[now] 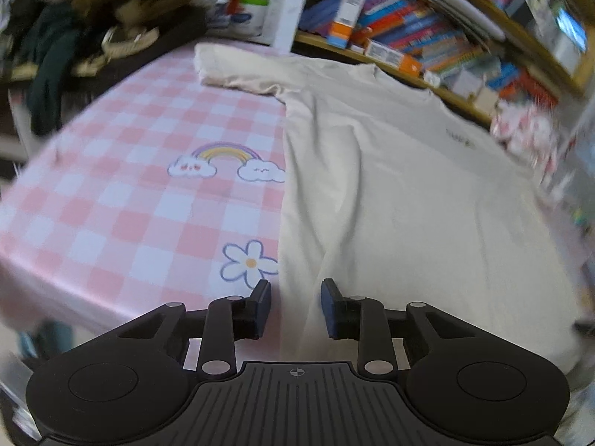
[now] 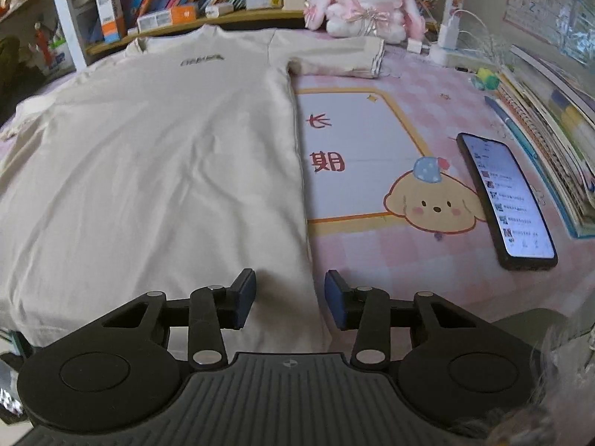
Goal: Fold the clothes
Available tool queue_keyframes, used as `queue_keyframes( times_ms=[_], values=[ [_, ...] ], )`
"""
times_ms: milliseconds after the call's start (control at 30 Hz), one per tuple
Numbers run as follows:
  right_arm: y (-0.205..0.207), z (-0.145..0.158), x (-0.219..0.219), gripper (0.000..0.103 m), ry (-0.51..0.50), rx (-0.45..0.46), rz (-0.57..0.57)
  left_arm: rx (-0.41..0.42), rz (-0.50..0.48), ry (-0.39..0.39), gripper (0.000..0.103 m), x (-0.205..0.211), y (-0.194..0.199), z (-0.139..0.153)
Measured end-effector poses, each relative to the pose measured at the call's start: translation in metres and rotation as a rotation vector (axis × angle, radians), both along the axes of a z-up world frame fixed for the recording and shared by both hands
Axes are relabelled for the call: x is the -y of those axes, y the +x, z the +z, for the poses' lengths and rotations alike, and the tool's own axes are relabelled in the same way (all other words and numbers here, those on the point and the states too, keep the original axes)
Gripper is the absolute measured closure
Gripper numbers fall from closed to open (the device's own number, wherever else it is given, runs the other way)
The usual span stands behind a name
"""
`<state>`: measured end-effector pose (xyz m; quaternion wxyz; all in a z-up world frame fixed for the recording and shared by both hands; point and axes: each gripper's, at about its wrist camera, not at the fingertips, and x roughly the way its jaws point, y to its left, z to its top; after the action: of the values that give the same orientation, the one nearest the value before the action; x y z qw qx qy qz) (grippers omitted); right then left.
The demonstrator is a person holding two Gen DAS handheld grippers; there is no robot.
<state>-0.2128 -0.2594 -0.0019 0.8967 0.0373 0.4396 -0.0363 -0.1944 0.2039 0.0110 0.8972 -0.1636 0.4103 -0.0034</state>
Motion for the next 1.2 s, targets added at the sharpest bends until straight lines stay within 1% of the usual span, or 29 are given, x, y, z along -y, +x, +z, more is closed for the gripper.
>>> queue_keyframes(
  times_ms=[133, 300, 367, 433, 467, 500, 533, 567, 633, 700, 767, 833, 1033, 1100, 1200],
  values=[
    [-0.002, 0.0, 0.002, 0.066, 0.009, 0.009, -0.008, -0.001, 0.008, -0.022, 0.075, -0.002, -0.003, 0.0],
    [-0.002, 0.0, 0.007, 0.074, 0.02, 0.01, -0.022, -0.002, 0.075, -0.062, 0.076, -0.011, -0.003, -0.001],
    [-0.002, 0.0, 0.009, 0.076, 0.02, 0.009, -0.019, -0.004, 0.066, -0.044, 0.076, -0.008, -0.001, -0.002],
    [-0.002, 0.0, 0.009, 0.076, 0.016, 0.007, -0.013, -0.012, 0.042, 0.007, 0.077, 0.002, 0.004, -0.001],
    [-0.002, 0.0, 0.008, 0.076, 0.012, 0.006, -0.01, -0.017, 0.031, 0.039, 0.079, 0.008, 0.006, 0.0],
    [-0.001, 0.0, 0.008, 0.076, 0.009, 0.005, -0.009, -0.022, 0.021, 0.072, 0.09, 0.014, 0.008, 0.0],
    [-0.001, 0.0, 0.008, 0.076, 0.007, 0.005, -0.009, -0.017, 0.022, 0.079, 0.098, 0.014, 0.009, 0.003],
    [-0.001, 0.0, 0.008, 0.076, 0.006, 0.006, -0.008, -0.005, 0.029, 0.074, 0.101, 0.01, 0.008, 0.007],
    [-0.002, -0.001, 0.008, 0.076, 0.007, 0.007, -0.008, 0.017, 0.044, 0.063, 0.103, 0.002, 0.007, 0.015],
    [-0.002, -0.001, 0.009, 0.077, 0.008, 0.009, -0.009, 0.04, 0.058, 0.052, 0.103, -0.006, 0.006, 0.023],
    [-0.003, -0.001, 0.01, 0.084, 0.009, 0.01, -0.016, 0.062, 0.073, 0.042, 0.103, -0.013, 0.005, 0.03],
    [-0.003, 0.0, 0.011, 0.086, 0.013, 0.01, -0.019, 0.085, 0.087, 0.031, 0.102, -0.021, 0.004, 0.038],
    [-0.002, 0.0, 0.014, 0.087, 0.023, 0.01, -0.027, 0.053, 0.051, 0.071, 0.102, -0.019, 0.0, 0.026],
    [-0.002, 0.0, 0.014, 0.087, 0.026, 0.01, -0.03, 0.04, 0.038, 0.086, 0.095, -0.018, -0.001, 0.021],
    [-0.002, 0.001, 0.014, 0.087, 0.027, 0.007, -0.03, 0.021, 0.017, 0.108, 0.093, -0.016, -0.003, 0.014]
  ],
)
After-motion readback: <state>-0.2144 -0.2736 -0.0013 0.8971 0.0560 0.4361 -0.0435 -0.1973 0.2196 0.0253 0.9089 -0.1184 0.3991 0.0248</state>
